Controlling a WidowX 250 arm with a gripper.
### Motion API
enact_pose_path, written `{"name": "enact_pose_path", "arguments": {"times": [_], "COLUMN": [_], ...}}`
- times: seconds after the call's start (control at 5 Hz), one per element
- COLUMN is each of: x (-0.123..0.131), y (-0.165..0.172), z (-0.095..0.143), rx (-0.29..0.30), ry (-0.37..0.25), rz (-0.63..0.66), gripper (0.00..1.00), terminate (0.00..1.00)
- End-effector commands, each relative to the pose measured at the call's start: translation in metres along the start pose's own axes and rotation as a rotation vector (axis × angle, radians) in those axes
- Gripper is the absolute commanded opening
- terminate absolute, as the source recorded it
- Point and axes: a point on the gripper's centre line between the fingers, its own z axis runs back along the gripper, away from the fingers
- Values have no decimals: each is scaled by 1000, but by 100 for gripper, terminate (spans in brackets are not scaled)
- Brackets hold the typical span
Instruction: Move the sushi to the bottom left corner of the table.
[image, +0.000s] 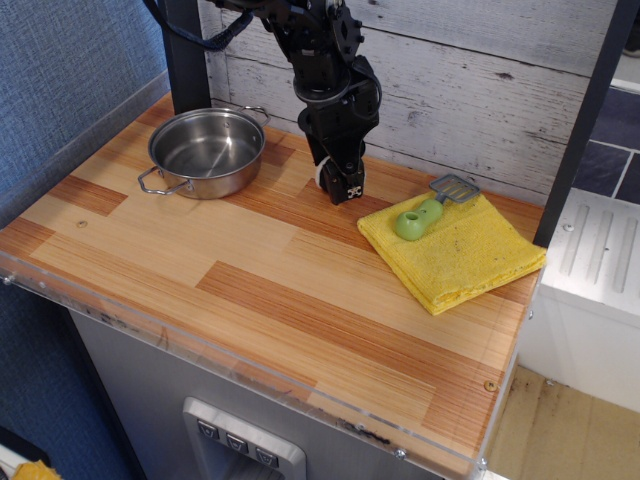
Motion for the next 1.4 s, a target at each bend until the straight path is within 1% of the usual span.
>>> {"name": "enact_pose_path", "arguments": {"times": [0.0,0.2,0.4,0.6,0.8,1.0,1.2], "x": [-1,1,11,16,12,-6,-47], "y": [8,11,18,22,20,15,8], "z": [14,21,37,55,77,101,119], "rx": [49,65,102,148,176,201,225], "ry": [6,21,-17,-36,-56,-69,-35], "rz": [-1,-15,-10,-12,0,30,105], "gripper": [0,0,0,0,0,0,0], "terminate": [0,0,0,0,0,0,0]}}
